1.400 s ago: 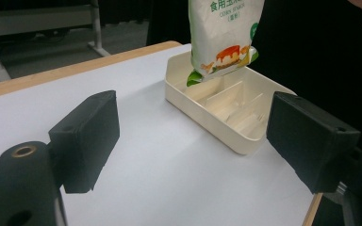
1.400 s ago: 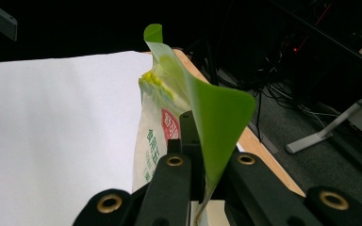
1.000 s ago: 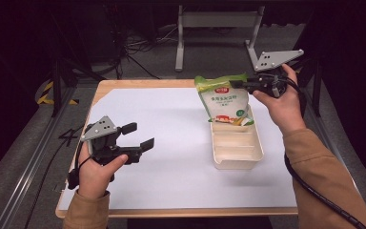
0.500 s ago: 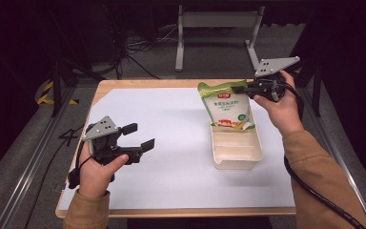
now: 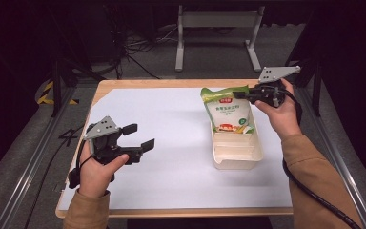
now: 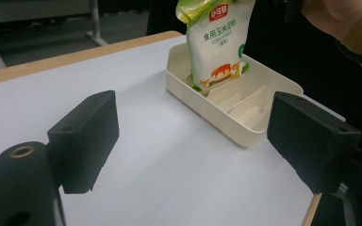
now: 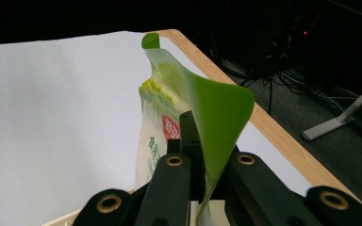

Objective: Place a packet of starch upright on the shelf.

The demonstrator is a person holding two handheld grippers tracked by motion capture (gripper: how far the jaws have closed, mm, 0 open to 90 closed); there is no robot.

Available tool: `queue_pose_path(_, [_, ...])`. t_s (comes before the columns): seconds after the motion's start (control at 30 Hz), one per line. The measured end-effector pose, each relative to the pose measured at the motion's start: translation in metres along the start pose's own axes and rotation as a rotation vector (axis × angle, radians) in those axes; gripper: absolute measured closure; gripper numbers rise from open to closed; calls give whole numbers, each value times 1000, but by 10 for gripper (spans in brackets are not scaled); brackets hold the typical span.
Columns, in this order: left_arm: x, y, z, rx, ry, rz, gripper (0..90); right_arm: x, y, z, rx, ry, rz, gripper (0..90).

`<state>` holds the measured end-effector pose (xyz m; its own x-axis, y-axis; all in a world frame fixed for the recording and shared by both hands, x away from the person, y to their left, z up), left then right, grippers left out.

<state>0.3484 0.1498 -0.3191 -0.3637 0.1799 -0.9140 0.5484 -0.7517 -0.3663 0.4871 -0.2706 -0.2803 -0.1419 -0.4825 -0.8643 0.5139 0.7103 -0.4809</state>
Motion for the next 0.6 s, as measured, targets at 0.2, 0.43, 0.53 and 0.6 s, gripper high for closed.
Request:
queue_pose_path(0.2, [0, 1, 0, -1, -1, -2, 182, 2, 1, -4, 3, -11, -4, 867])
queue_pose_path(0.43, [1, 1, 0, -1, -4, -6, 181, 2, 9, -12, 1, -54, -82, 853])
queue_pose_path(0.53, [1, 1, -1, 0, -4, -7, 181, 4, 11, -14, 1, -62, -109, 852])
queue_pose_path(0.6, [1, 1, -1, 0, -9, -6, 181, 7, 11, -14, 10, -49, -121, 849])
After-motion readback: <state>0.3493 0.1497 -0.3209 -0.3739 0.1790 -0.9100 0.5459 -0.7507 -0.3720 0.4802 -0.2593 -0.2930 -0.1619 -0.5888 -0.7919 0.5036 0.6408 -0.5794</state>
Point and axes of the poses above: each handheld gripper's, and its own axes: y roughly forward along the jaws, x roughly out of its underside, z roughly to its right, the point moved 2 cm from there along y, roughly forward along the jaws, and after that the axes turned 1 degree about y, right-handed, at the moved point
